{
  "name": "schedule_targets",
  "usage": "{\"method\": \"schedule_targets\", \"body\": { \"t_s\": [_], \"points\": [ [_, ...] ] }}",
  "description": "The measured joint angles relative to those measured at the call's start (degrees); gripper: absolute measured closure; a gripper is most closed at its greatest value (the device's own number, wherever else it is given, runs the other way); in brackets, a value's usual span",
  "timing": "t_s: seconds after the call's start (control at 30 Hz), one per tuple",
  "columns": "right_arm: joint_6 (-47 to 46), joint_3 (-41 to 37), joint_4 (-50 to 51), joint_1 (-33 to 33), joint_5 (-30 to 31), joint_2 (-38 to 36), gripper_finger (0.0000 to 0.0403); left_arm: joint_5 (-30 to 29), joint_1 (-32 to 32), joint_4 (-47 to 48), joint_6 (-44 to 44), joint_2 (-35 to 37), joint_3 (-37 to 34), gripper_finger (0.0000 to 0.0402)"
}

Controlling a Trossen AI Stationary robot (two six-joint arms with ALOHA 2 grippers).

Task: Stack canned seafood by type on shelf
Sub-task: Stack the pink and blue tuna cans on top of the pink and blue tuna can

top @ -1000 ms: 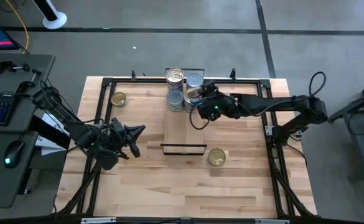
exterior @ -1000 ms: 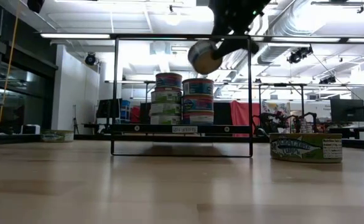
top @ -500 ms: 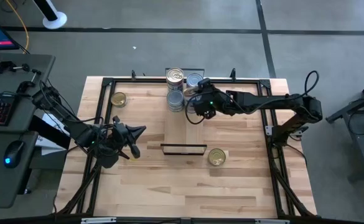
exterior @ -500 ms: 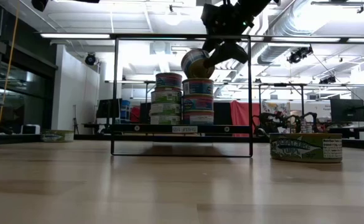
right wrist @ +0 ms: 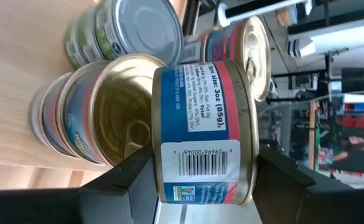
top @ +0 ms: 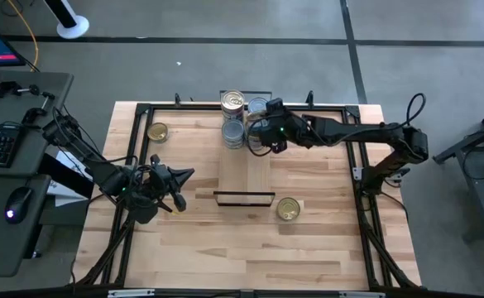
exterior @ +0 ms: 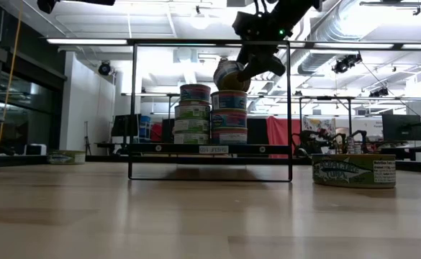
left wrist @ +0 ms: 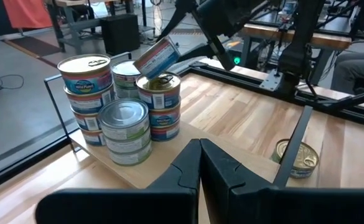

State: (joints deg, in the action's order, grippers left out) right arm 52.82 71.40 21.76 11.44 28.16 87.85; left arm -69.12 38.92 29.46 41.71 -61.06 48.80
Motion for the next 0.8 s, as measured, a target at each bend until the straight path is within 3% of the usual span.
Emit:
{"method": "schedule_targets", "body": {
  "t_s": [0.23,0.57,0.8],
  "points": [
    [1.2,0.0,-0.4,0.7,-6.2,-0.1,0.0201,0.0,0.0,0.9,0.0,0.0,0.0,0.0402],
    [2.0,0.0,-0.2,1.5,-1.8,-0.1,0.0201,-0.1,-0.4,1.2,0.0,0.0,0.0,0.0402],
    [1.2,0.0,-0.7,1.4,-4.6,-0.1,0.0201,-0.1,-1.6,1.2,0.0,0.0,0.0,0.0401]
  ]
}}
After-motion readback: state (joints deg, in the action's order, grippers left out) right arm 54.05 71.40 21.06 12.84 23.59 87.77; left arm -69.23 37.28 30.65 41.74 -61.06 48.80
